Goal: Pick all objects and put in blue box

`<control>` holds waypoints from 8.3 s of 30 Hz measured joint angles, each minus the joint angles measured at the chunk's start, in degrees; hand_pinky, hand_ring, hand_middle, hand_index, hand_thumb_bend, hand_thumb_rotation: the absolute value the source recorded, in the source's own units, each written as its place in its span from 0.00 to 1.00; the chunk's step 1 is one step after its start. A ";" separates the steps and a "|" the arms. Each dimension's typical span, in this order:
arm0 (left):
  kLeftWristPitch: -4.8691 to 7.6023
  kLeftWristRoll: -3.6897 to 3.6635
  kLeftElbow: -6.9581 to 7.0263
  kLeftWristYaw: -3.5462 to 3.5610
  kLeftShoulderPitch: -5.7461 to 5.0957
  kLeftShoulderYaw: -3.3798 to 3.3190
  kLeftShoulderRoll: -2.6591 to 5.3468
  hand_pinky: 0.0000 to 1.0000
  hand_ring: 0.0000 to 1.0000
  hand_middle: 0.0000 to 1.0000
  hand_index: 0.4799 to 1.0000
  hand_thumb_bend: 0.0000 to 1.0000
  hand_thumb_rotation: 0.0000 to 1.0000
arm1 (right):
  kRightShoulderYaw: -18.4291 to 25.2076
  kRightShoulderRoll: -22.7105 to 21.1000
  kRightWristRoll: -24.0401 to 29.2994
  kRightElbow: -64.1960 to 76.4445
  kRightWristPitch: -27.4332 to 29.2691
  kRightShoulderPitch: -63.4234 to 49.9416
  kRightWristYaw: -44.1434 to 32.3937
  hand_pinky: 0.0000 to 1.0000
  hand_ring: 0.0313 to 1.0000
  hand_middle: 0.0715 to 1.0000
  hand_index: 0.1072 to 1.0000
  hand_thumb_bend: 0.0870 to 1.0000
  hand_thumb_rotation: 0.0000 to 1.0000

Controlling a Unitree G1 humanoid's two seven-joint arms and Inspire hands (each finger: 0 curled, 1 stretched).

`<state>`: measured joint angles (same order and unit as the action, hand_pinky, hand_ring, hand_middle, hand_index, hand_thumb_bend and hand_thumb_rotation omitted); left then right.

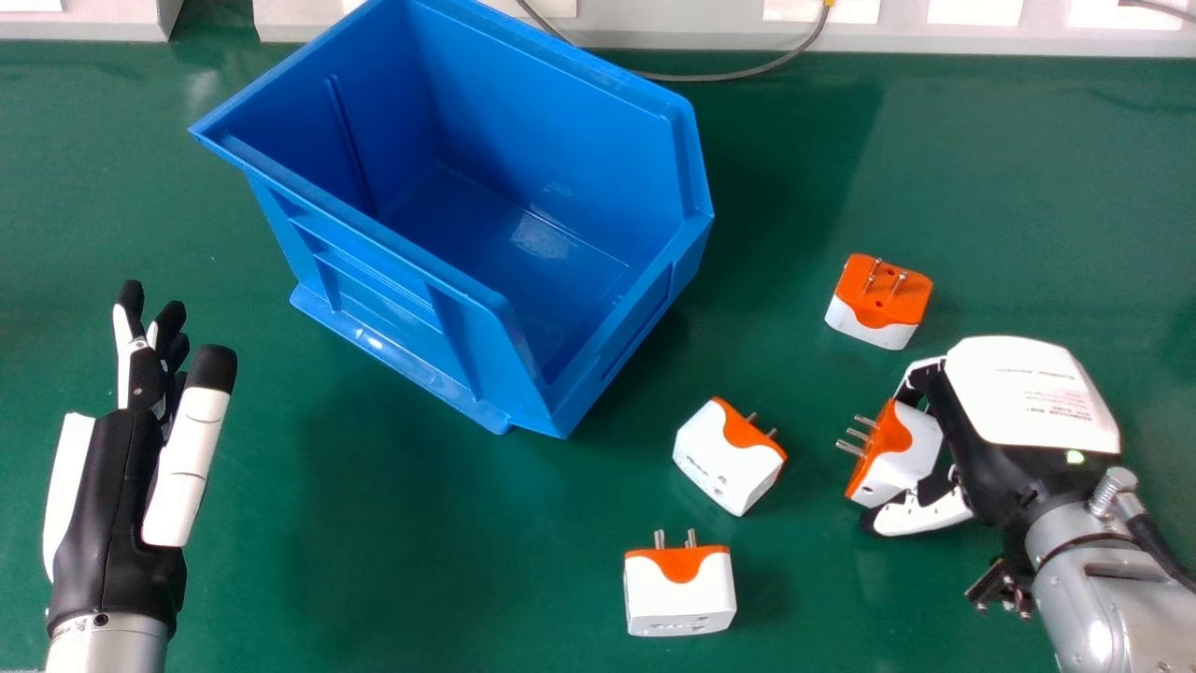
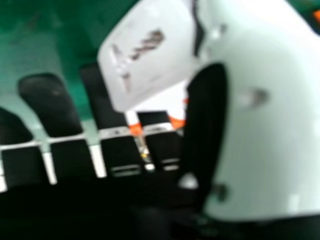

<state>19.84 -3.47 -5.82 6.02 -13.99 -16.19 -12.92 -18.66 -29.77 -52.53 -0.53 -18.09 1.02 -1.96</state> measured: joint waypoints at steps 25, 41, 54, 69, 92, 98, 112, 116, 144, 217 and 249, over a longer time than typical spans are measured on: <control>-1.47 0.82 1.77 -0.97 0.46 1.21 0.87 1.00 1.00 1.00 1.00 0.85 0.95 | 11.19 -1.72 0.85 23.67 1.93 -8.23 -3.19 0.02 0.04 0.06 0.05 0.36 0.16; -1.75 1.29 1.30 -1.59 1.60 1.38 0.85 1.00 1.00 1.00 1.00 0.85 0.94 | 3.43 7.86 0.02 17.21 11.81 11.89 -2.68 0.01 0.04 0.06 0.05 0.40 0.13; -1.73 1.29 0.78 -2.13 1.34 1.62 0.83 1.00 1.00 1.00 1.00 0.84 0.94 | -2.63 14.38 -0.13 -5.97 13.79 29.04 1.43 0.03 0.05 0.09 0.12 0.38 0.10; -1.81 1.13 2.77 -1.76 -0.04 1.88 1.10 1.00 1.00 1.00 1.00 0.83 0.94 | -11.40 20.63 -0.36 -35.63 16.52 47.91 8.95 0.01 0.03 0.06 0.41 0.46 0.12; -4.06 1.03 6.00 -0.84 -1.46 2.31 2.55 1.00 1.00 1.00 1.00 0.85 0.91 | -18.45 28.27 0.46 -54.90 16.19 59.91 10.81 0.75 0.85 0.90 0.84 0.69 0.50; -4.27 0.55 6.00 -0.74 -1.32 2.29 2.58 1.00 1.00 1.00 1.00 0.84 0.91 | -20.54 27.26 -0.30 -54.68 14.37 59.86 9.95 0.91 0.97 0.98 0.96 0.69 0.61; -4.31 0.34 5.61 -0.43 -0.64 2.26 2.55 1.00 1.00 1.00 1.00 0.83 0.91 | -21.53 24.79 -0.33 -45.18 11.05 56.46 9.00 1.00 1.00 1.00 1.00 0.64 0.65; -4.32 0.40 5.48 -0.45 -0.58 2.17 2.53 1.00 1.00 1.00 1.00 0.83 0.91 | -20.16 23.01 0.16 -37.68 9.71 52.40 8.09 1.00 1.00 1.00 1.00 0.62 0.64; -4.30 1.28 4.40 -0.98 0.08 1.18 0.83 1.00 1.00 1.00 1.00 0.80 0.94 | -7.50 15.98 -6.96 20.92 -0.23 0.23 10.23 1.00 1.00 1.00 0.95 0.42 0.56; -5.64 1.20 8.49 -0.11 -2.57 0.98 0.14 1.00 1.00 1.00 1.00 0.85 0.97 | -11.08 21.04 -8.49 -9.32 -8.94 7.59 6.12 0.35 0.39 0.44 0.50 0.43 0.22; -6.91 1.16 9.84 0.35 -3.05 0.18 0.08 1.00 1.00 1.00 1.00 0.85 0.97 | -8.00 20.37 -3.06 9.83 -10.32 3.62 6.49 0.15 0.21 0.37 0.46 0.45 0.00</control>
<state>12.93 -2.31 4.01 6.37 -17.03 -16.00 -12.85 -26.67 -9.40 -55.59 9.30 -28.42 4.65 4.53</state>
